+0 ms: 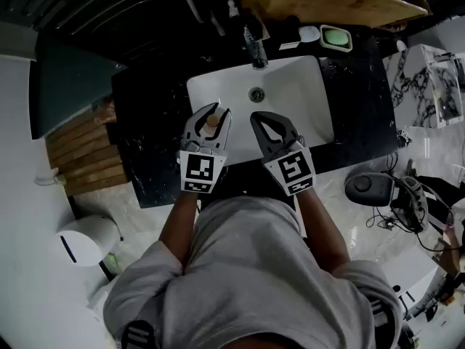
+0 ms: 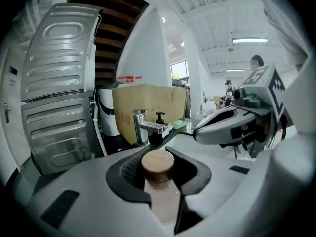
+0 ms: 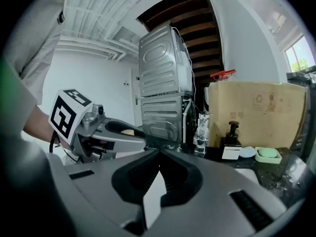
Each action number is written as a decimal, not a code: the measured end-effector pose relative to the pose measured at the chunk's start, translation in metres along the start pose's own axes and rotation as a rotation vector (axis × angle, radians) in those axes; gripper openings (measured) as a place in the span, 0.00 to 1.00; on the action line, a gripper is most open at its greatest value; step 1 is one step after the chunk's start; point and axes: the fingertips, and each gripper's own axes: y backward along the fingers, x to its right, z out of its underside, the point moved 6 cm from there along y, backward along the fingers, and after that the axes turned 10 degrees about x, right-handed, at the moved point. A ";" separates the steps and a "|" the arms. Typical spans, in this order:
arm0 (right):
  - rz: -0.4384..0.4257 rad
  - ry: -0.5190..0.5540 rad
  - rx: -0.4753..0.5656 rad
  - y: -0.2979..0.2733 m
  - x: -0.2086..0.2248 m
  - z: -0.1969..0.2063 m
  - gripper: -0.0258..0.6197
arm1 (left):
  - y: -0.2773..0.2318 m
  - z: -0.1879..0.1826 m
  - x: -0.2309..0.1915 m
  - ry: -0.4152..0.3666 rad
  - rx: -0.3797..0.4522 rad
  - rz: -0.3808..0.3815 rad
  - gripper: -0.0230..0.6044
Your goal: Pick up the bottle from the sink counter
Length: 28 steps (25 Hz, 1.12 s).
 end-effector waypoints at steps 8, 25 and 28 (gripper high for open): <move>0.049 -0.030 0.021 0.036 0.043 0.010 0.05 | -0.031 -0.017 0.043 0.014 -0.009 0.040 0.21; -0.045 -0.008 0.080 0.055 0.086 -0.003 0.05 | -0.040 -0.061 0.080 0.005 0.024 -0.106 0.21; -0.025 -0.001 0.097 0.058 0.081 -0.012 0.05 | -0.036 -0.072 0.081 0.000 0.033 -0.076 0.21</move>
